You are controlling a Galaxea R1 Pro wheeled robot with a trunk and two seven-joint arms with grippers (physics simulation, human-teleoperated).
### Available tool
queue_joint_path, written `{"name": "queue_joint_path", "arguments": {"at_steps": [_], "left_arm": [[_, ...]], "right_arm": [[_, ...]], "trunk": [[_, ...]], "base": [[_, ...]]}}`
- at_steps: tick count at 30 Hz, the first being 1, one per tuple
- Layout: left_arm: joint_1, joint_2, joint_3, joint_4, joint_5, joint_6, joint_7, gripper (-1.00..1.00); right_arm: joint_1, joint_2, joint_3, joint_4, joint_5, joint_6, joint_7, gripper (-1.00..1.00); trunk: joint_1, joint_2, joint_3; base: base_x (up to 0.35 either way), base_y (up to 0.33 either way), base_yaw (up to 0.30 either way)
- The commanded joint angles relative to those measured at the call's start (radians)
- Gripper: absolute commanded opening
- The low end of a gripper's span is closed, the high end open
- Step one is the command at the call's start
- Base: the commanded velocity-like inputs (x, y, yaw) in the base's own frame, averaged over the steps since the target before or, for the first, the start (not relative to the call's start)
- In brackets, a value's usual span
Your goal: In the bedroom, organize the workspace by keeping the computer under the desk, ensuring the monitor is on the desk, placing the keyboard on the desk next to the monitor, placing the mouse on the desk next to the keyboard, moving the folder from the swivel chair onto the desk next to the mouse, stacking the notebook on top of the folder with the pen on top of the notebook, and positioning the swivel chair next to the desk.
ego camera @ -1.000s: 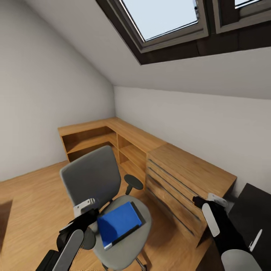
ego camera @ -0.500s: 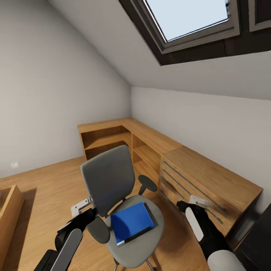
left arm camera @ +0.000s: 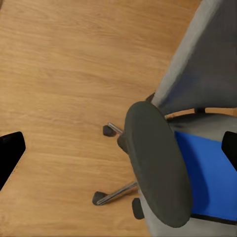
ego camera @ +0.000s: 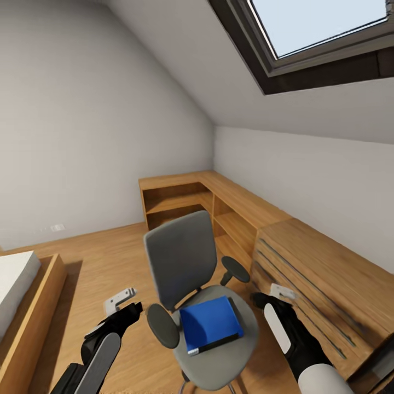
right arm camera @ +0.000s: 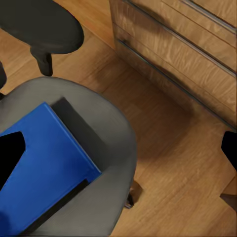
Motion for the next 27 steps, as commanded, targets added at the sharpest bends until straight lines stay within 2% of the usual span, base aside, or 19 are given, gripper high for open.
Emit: {"name": "queue_joint_path", "arguments": {"at_steps": [1,27], "left_arm": [[-0.001,0.001,-0.003,-0.001,0.006,0.002,0.009,1.00],[-0.001,0.001,-0.006,-0.001,0.006,0.001,0.009,1.00]], "right_arm": [[0.000,0.001,0.001,-0.002,-0.008,0.003,-0.008,1.00],[0.000,0.008,0.018,0.018,-0.007,0.003,-0.004,1.00]], "trunk": [[0.000,-0.001,-0.001],[0.000,-0.001,-0.001]], "base": [[0.000,0.000,0.279],[0.008,0.000,0.279]]}}
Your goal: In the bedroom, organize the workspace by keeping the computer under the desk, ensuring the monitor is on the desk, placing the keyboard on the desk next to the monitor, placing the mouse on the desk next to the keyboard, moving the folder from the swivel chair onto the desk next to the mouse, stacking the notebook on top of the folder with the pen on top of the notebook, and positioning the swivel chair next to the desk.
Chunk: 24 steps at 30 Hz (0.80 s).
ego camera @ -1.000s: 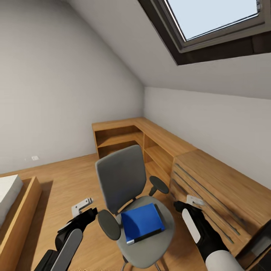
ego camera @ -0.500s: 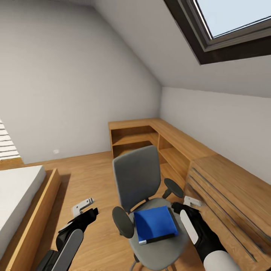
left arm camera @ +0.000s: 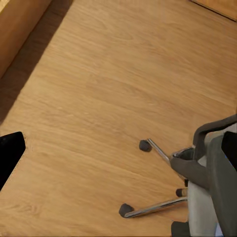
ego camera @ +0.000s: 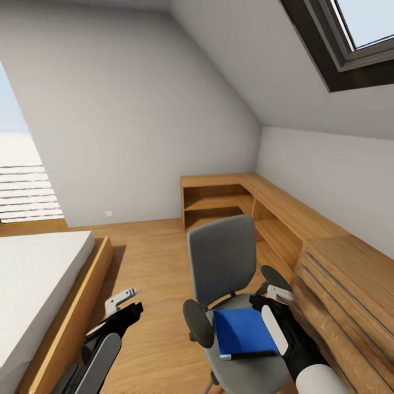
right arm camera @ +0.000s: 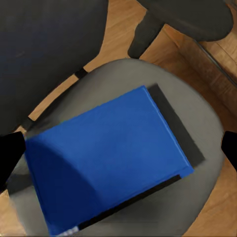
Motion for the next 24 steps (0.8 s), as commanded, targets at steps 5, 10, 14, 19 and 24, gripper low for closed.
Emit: {"name": "queue_joint_path", "arguments": {"at_steps": [5,10,14,19,24], "left_arm": [[-0.001,0.001,-0.002,-0.001,0.006,0.002,0.008,1.00],[-0.001,0.001,-0.003,-0.001,0.006,0.004,0.007,1.00],[-0.001,0.001,-0.003,-0.002,0.006,0.006,0.008,1.00],[-0.001,0.001,-0.003,-0.006,0.005,0.005,0.009,1.00],[-0.001,0.001,-0.004,-0.008,0.005,0.005,0.010,1.00]], "right_arm": [[0.000,-0.001,0.002,-0.003,-0.010,0.002,-0.008,1.00],[0.000,-0.001,0.003,-0.003,-0.010,0.003,-0.007,1.00],[0.000,-0.001,0.003,-0.002,-0.010,0.004,-0.005,1.00],[0.000,-0.002,0.010,-0.005,-0.010,0.003,-0.005,1.00],[0.000,-0.002,0.013,-0.011,-0.010,0.002,-0.010,1.00]], "trunk": [[0.000,-0.001,-0.001],[0.000,-0.001,-0.001],[0.000,-0.001,-0.001],[0.000,-0.001,-0.001],[0.020,-0.036,-0.017]], "base": [[0.212,0.000,0.182],[0.258,0.000,0.046],[0.086,0.000,0.011],[0.023,0.000,0.003],[0.005,0.000,0.001]]}}
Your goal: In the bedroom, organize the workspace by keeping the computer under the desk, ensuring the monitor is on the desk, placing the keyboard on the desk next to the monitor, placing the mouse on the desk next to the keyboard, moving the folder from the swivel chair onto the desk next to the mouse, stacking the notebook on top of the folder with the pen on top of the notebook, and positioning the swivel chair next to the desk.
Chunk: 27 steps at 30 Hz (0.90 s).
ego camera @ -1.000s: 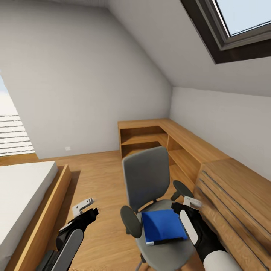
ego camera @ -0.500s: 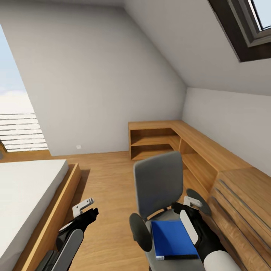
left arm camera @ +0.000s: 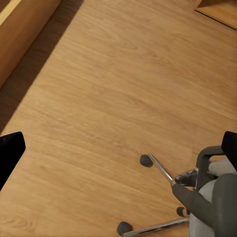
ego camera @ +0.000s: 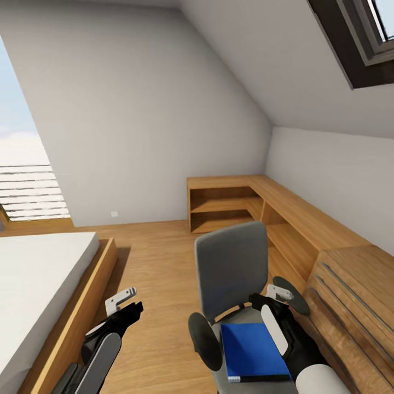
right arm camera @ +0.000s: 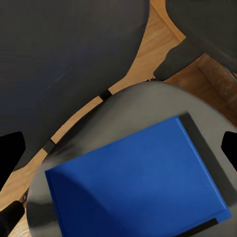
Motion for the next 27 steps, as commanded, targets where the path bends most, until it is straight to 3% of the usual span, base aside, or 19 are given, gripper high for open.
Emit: {"name": "queue_joint_path", "arguments": {"at_steps": [1,18,22,27], "left_arm": [[-0.001,0.001,-0.002,-0.002,0.007,0.002,0.009,1.00],[-0.001,0.001,-0.002,-0.004,0.007,0.002,0.009,1.00],[-0.001,0.000,-0.004,-0.004,0.007,0.002,0.009,1.00],[-0.001,0.001,-0.018,-0.004,0.007,0.002,0.009,1.00]], "right_arm": [[-0.001,0.000,0.003,-0.002,-0.010,0.002,-0.010,1.00],[-0.001,-0.007,0.003,0.007,-0.003,-0.020,-0.006,1.00],[-0.001,-0.007,0.004,0.051,0.045,-0.092,-0.006,1.00],[-0.003,-0.005,0.006,0.171,0.140,-0.158,-0.004,1.00]], "trunk": [[0.004,-0.008,-0.005],[0.069,-0.127,-0.058],[0.085,-0.155,-0.070],[0.104,-0.190,-0.086]], "base": [[0.001,0.000,0.000],[0.000,0.000,0.000],[0.000,0.000,0.000],[0.000,0.000,0.000]]}}
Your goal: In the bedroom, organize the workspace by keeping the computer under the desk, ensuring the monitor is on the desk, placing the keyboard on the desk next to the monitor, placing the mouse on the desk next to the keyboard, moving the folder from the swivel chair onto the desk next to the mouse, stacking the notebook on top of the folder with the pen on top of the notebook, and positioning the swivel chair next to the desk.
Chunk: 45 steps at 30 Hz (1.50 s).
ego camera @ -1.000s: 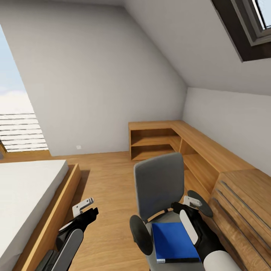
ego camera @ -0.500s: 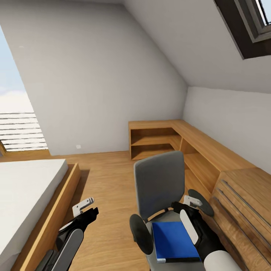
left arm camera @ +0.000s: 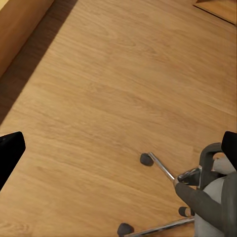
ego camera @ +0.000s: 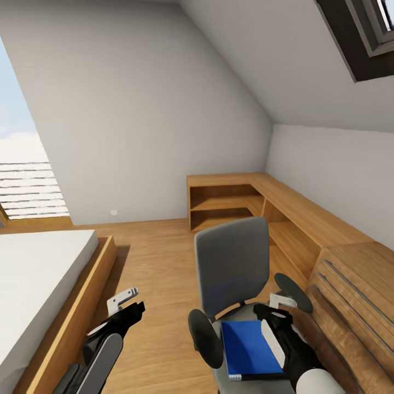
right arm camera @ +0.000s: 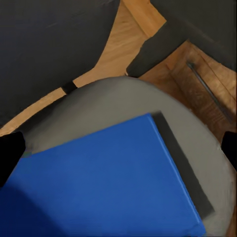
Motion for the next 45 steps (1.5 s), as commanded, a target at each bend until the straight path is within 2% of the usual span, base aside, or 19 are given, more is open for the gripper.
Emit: {"name": "queue_joint_path", "arguments": {"at_steps": [1,3,6,10,14,18,21,24,28,45], "left_arm": [[-0.001,0.001,-0.003,-0.001,0.007,0.002,0.009,1.00],[-0.001,0.001,-0.005,-0.002,0.007,0.002,0.008,1.00],[-0.001,0.001,-0.006,-0.002,0.007,0.002,0.009,1.00],[-0.001,0.001,-0.007,-0.003,0.007,0.002,0.008,1.00],[-0.001,0.001,-0.008,-0.003,0.007,0.002,0.009,1.00],[-0.001,0.001,-0.007,-0.003,0.007,0.002,0.009,1.00],[-0.001,0.002,-0.003,-0.003,0.007,0.002,0.008,1.00],[-0.001,0.002,-0.002,-0.003,0.007,0.001,0.009,1.00],[-0.001,0.001,-0.004,-0.006,0.007,-0.001,0.010,1.00],[-0.001,0.002,-0.006,-0.033,0.007,0.000,0.012,1.00]], "right_arm": [[-0.002,0.000,0.004,0.014,0.005,-0.009,-0.008,1.00],[-0.005,-0.001,0.004,0.055,0.028,-0.061,-0.007,1.00],[-0.021,-0.003,0.003,0.098,0.040,-0.107,-0.007,1.00],[-0.091,-0.011,0.002,0.197,0.048,-0.146,-0.003,1.00],[-0.198,-0.038,0.001,0.349,0.048,-0.183,0.045,1.00],[-0.269,-0.064,0.000,0.445,0.046,-0.218,0.095,1.00],[-0.296,-0.084,-0.002,0.482,0.043,-0.244,0.114,1.00],[-0.309,-0.104,-0.008,0.517,0.036,-0.276,0.150,1.00],[-0.314,-0.112,-0.010,0.560,0.031,-0.294,0.185,1.00],[-0.315,-0.119,-0.014,0.568,0.030,-0.292,0.189,1.00]], "trunk": [[0.004,-0.008,-0.004],[0.012,-0.022,-0.011],[0.023,-0.043,-0.020],[0.039,-0.071,-0.033],[0.054,-0.099,-0.045],[0.069,-0.127,-0.058],[0.081,-0.148,-0.067],[0.092,-0.169,-0.077],[0.108,-0.197,-0.089],[0.173,-0.316,-0.142]], "base": [[0.000,0.000,0.000],[0.000,0.000,0.000],[0.000,0.000,0.000],[0.000,0.000,0.000],[0.000,0.000,0.000],[0.000,0.000,0.000],[0.000,0.000,0.000],[0.000,0.000,0.000],[0.000,0.000,0.000],[0.000,0.000,0.000]]}}
